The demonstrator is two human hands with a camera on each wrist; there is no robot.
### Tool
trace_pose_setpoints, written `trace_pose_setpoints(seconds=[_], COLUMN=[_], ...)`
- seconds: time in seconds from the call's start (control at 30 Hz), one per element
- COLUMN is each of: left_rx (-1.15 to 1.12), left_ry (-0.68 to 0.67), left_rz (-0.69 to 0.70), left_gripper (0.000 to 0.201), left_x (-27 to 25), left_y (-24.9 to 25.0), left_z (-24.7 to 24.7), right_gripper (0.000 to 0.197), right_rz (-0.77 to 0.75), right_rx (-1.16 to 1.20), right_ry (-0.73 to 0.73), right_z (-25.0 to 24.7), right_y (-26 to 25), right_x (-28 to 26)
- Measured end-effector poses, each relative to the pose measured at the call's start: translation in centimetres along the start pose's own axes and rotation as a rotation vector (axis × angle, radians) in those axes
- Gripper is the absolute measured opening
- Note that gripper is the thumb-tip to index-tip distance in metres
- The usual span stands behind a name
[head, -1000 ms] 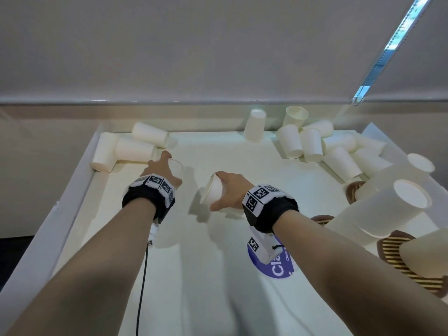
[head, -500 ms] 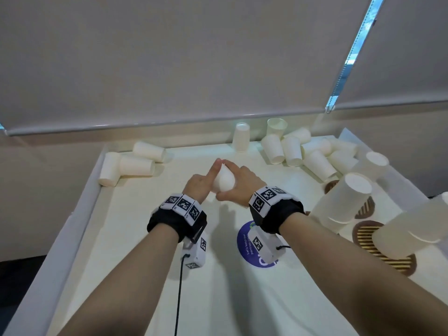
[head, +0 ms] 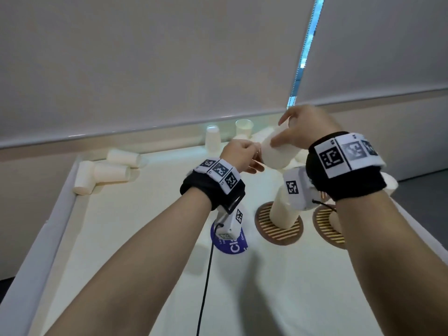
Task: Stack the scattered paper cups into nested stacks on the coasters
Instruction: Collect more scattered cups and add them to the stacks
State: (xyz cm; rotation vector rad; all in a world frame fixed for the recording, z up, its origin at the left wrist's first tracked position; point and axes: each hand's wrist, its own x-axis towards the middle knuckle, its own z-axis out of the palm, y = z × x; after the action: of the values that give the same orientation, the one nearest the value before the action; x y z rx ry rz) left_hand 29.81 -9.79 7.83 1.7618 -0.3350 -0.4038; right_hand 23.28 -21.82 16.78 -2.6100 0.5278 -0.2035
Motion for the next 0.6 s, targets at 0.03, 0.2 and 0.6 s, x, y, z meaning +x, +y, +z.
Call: trace_pose_setpoints(seconds=[0.03, 0.2, 0.6], left_rx=[0.021, 0.144, 0.728], left_ry=[-0.039, -0.075, 0.411], left_rz=[0.015, 0.020, -0.251], left_gripper=[0.024, 0.016, 0.019], left_x=[-0.2, -0.5, -0.8], left_y=[0.3, -0.4, -8.9], left_z=[0.9, 3.0, -11.3], right_gripper=[0.041, 0.041, 0.084], right_rz=[0.030, 0.164, 0.155], right_rx=[-0.020, -0.105, -0.388], right_ry=[0.002, -0.089, -0.178], right_z=[-0.8, -1.7, 8.2], right_y=[0.6, 3.4, 3.4], right_x=[0.0, 0.6, 2.8])
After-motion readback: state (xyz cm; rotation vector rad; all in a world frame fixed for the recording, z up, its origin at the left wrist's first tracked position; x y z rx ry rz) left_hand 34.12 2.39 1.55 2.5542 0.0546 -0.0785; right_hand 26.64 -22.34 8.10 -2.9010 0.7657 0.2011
